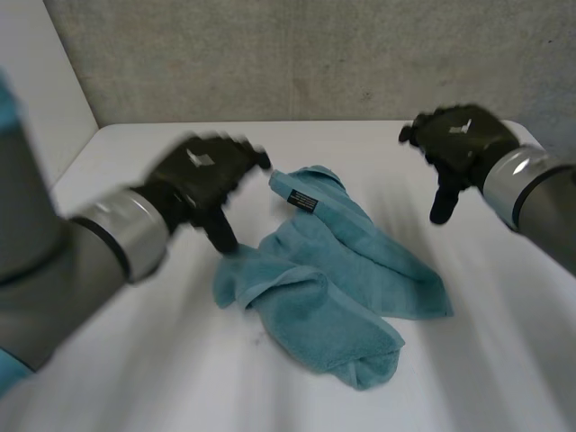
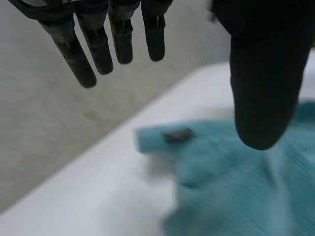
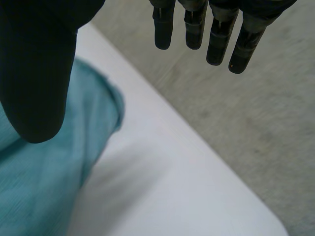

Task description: Fold the laundry

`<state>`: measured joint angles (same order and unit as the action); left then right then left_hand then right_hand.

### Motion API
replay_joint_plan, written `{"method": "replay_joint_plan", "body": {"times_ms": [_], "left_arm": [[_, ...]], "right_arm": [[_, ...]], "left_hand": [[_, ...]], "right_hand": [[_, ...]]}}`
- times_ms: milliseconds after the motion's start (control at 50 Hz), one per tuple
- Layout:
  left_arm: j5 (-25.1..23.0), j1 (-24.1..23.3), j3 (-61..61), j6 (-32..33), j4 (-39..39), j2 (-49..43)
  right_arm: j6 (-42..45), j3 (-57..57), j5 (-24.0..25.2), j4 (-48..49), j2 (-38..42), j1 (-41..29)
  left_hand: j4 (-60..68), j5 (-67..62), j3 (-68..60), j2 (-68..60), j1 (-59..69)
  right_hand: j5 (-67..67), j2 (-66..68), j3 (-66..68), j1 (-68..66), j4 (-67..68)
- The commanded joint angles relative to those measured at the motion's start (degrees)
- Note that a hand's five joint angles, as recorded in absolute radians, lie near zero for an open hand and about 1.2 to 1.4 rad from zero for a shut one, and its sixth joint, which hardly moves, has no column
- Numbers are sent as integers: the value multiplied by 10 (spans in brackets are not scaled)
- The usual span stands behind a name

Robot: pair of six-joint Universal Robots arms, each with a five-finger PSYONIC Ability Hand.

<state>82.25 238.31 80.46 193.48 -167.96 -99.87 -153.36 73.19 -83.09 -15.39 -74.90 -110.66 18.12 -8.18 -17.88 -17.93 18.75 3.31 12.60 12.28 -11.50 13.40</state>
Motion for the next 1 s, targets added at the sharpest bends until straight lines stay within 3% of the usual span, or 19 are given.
{"method": "replay_joint_plan", "body": {"times_ms": [20,120,200,240,380,600,820,1000], "left_arm": [[19,-69,10,49,2,-111],[30,-75,9,51,-15,-172],[48,-75,7,48,-57,-188],[64,-75,11,49,-90,-181],[102,-73,41,46,-129,-86],[101,-53,89,52,-140,48],[100,-4,117,53,-149,111],[99,122,148,64,-162,87]], "right_arm": [[21,87,-2,19,14,1],[17,164,3,89,13,1],[10,199,11,132,14,-1],[5,207,21,145,15,-2],[-71,208,90,159,40,1],[-224,167,164,143,83,-4],[-229,130,171,110,131,-56],[-208,129,144,108,124,-56]], "left_hand": [[56,-55,-58,-57,49],[74,-73,-76,-76,68],[488,-488,-491,-490,482],[618,-618,-621,-620,612],[619,-618,-621,-621,612],[619,-618,-621,-621,612],[619,-618,-621,-621,612],[619,-618,-621,-621,612]], "right_hand": [[-32,-25,-22,14,-33],[-32,-25,-22,14,-33],[-33,-26,-23,15,-34],[-33,-26,-23,15,-34],[-33,-26,-23,15,-34],[-33,-26,-23,15,-34],[-33,-26,-23,15,-34],[-33,-26,-23,15,-34]]}}
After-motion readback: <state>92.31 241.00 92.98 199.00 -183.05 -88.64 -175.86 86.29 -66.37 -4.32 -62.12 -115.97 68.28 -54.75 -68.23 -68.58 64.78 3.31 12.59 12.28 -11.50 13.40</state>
